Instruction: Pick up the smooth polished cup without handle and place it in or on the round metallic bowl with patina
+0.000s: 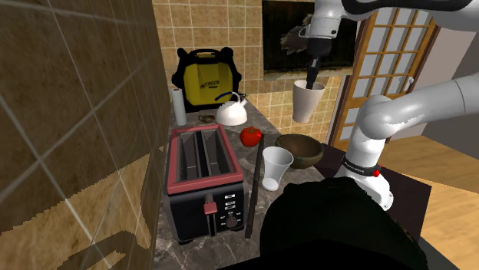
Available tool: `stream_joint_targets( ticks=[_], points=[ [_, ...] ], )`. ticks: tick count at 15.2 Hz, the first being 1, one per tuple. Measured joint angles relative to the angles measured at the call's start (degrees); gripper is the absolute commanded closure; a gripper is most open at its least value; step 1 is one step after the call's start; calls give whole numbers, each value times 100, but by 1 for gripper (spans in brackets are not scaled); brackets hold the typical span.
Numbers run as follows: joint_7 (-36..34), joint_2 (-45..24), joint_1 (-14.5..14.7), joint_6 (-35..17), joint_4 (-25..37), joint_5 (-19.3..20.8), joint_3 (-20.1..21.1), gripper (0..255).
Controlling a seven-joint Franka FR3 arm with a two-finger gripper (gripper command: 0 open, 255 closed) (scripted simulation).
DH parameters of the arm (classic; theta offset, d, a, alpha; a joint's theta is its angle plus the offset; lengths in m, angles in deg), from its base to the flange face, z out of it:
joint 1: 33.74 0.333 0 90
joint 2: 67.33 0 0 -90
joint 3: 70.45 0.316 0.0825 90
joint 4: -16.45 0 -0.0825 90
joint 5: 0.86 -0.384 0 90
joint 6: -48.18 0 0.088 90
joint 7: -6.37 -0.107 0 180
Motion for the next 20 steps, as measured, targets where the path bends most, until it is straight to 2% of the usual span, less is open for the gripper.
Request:
stream_joint_targets(
  ticks=[20],
  points=[
    [169, 497, 91, -1174, -1690, -199, 177, 255]
  ],
)
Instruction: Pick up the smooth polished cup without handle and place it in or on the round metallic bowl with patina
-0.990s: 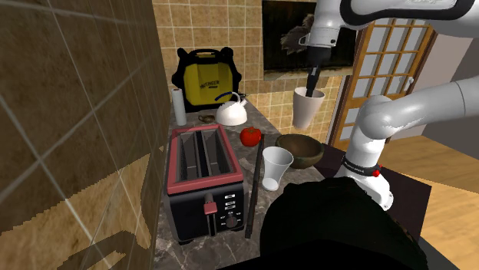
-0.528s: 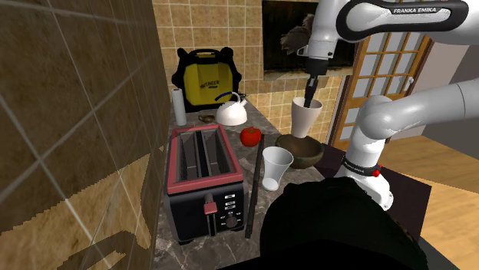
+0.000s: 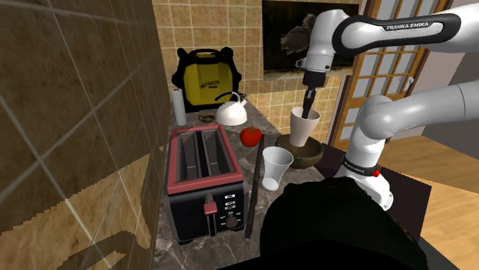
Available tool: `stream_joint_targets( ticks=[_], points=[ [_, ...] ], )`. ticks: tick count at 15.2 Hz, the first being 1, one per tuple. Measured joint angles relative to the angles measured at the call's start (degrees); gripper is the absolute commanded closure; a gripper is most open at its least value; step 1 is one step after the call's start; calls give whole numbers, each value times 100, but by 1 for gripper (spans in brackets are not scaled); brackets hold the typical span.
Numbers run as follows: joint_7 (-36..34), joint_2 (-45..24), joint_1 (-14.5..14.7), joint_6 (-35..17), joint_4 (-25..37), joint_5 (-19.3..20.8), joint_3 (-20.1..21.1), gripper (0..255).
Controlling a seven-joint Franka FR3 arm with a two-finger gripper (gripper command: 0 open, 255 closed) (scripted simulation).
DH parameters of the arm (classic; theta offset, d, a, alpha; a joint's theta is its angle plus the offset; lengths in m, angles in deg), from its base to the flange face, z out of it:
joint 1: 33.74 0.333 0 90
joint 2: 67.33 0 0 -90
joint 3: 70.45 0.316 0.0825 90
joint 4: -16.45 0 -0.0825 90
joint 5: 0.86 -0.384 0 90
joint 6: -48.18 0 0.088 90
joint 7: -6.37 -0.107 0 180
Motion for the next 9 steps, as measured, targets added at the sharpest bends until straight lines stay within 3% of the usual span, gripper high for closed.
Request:
stream_joint_targets(
  ticks=[6, 7, 9],
  points=[
    [-3, 11, 13, -64, -72, -22, 22, 255],
    [-3, 11, 13, -64, -73, -23, 22, 0],
    [-3, 11, 13, -65, -72, -23, 22, 0]
  ],
)
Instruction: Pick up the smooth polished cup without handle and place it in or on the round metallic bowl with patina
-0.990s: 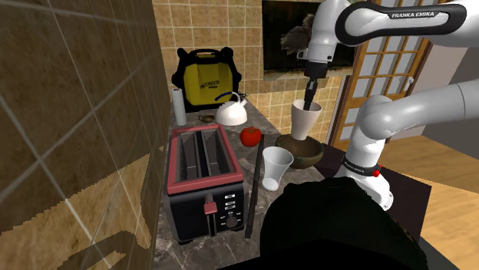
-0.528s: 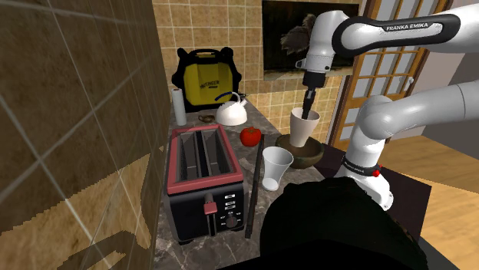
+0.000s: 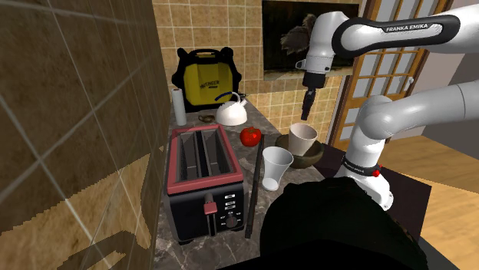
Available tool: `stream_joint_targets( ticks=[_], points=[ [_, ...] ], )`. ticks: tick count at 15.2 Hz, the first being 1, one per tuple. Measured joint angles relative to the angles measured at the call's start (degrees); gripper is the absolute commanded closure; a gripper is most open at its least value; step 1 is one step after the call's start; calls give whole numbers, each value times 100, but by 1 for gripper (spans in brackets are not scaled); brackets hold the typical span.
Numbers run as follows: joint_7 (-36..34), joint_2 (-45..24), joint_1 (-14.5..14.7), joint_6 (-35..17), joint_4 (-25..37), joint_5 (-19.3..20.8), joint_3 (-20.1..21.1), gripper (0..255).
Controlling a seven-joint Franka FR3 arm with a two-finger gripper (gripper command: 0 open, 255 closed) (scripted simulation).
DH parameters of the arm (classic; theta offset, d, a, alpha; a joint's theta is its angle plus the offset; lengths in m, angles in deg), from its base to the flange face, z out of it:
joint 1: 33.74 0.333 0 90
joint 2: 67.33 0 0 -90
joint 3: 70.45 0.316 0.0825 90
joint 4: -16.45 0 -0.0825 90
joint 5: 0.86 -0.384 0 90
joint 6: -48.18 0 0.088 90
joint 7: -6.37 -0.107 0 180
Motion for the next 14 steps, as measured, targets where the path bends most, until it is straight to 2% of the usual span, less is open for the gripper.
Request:
stream_joint_targets(
  ticks=[4, 9, 14],
  points=[
    [0, 0, 0, 0, 0, 0, 0, 0],
    [-3, -69, -89, 595, 667, 174, -177, 0],
    [-8, -102, -95, 657, 753, 188, -188, 0]
  ],
)
